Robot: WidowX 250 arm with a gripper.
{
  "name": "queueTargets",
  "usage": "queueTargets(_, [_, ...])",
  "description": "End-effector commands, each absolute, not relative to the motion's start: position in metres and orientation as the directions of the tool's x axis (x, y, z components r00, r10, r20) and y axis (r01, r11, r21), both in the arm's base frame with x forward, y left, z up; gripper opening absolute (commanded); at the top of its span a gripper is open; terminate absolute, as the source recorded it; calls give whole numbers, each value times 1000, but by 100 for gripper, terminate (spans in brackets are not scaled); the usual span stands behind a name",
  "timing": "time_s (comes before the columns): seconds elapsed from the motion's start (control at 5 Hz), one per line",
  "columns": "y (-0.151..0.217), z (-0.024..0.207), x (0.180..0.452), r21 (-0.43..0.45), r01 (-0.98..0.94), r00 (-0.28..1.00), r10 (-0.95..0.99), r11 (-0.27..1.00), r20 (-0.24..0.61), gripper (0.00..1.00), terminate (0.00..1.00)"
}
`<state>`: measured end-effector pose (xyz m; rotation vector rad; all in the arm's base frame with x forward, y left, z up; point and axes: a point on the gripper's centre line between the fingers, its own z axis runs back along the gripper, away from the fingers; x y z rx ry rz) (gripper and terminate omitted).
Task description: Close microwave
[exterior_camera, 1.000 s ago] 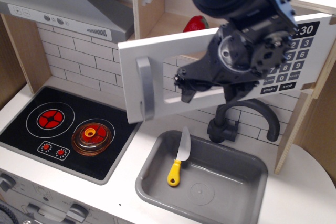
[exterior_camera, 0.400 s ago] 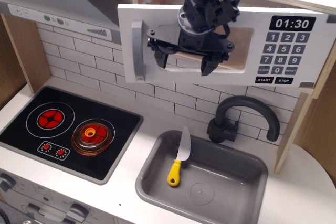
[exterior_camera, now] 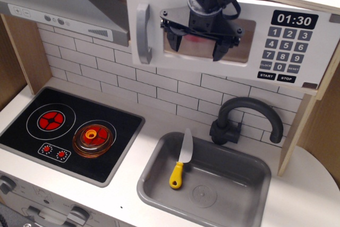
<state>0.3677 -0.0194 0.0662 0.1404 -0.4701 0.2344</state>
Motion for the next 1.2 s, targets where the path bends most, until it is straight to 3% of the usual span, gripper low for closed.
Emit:
queueTargets(0.0, [-17,89,404,59,-282,823,210,958,528,100,0])
queueTargets(0.4, [-15,89,411,70,-236,802,153,969,577,100,0])
queueTargets(0.8, [-16,88,410,107,-253,820,154,962,552,100,0])
queueTargets(1.0, [-16,88,410,107,-253,820,154,962,552,100,100])
